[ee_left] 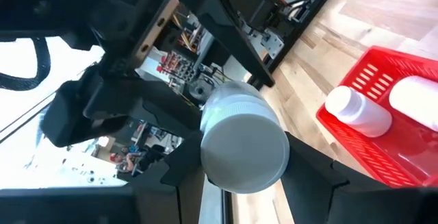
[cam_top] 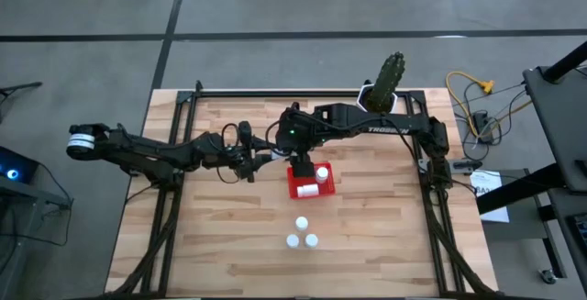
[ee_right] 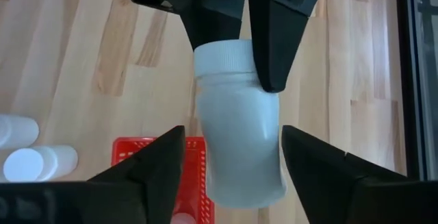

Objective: Pick and place pill bottles into a basket
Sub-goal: Adjust the white pill bottles in the red basket

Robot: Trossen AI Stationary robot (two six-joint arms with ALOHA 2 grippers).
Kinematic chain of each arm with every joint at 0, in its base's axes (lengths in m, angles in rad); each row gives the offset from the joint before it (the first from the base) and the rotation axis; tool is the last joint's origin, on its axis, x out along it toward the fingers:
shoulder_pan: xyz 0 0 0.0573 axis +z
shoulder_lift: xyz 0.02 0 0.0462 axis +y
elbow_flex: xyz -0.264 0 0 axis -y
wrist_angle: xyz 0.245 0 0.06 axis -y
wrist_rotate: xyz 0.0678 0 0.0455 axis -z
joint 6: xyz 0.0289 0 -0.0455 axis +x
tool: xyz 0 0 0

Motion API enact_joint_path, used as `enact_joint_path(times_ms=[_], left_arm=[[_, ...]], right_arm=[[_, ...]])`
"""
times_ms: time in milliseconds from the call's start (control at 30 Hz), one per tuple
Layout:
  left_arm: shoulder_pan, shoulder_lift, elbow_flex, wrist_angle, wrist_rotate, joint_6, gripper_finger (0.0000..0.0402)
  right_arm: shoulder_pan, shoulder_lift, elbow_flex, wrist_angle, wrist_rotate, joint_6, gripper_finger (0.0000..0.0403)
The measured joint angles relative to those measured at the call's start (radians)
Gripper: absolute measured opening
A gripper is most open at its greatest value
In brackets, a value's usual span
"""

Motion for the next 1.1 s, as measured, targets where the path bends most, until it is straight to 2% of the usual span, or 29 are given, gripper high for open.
enact_joint_path(times_ms=[333, 667, 833, 1100], left_arm=[[0.0, -0.002, 0.001, -0.028, -0.054, -0.001, 0.0142], [0.0, -0.002, 0.001, -0.037, -0.056, -0.042, 0.0142], [0.001, -0.004, 0.055, -0.152, -0.056, -0.08, 0.0142], [0.001, -0.004, 0.227, -0.4, -0.053, -0.141, 0.0142]], right_arm=[[-0.011, 0.001, 0.0, -0.017, 0.005, -0.006, 0.0268], [-0.074, -0.071, 0.0, -0.027, 0.097, -0.054, 0.0257], [-0.116, -0.15, 0.0, -0.007, 0.201, -0.086, 0.0248], [-0.209, -0.3, 0.001, 0.113, 0.285, -0.117, 0.0239]])
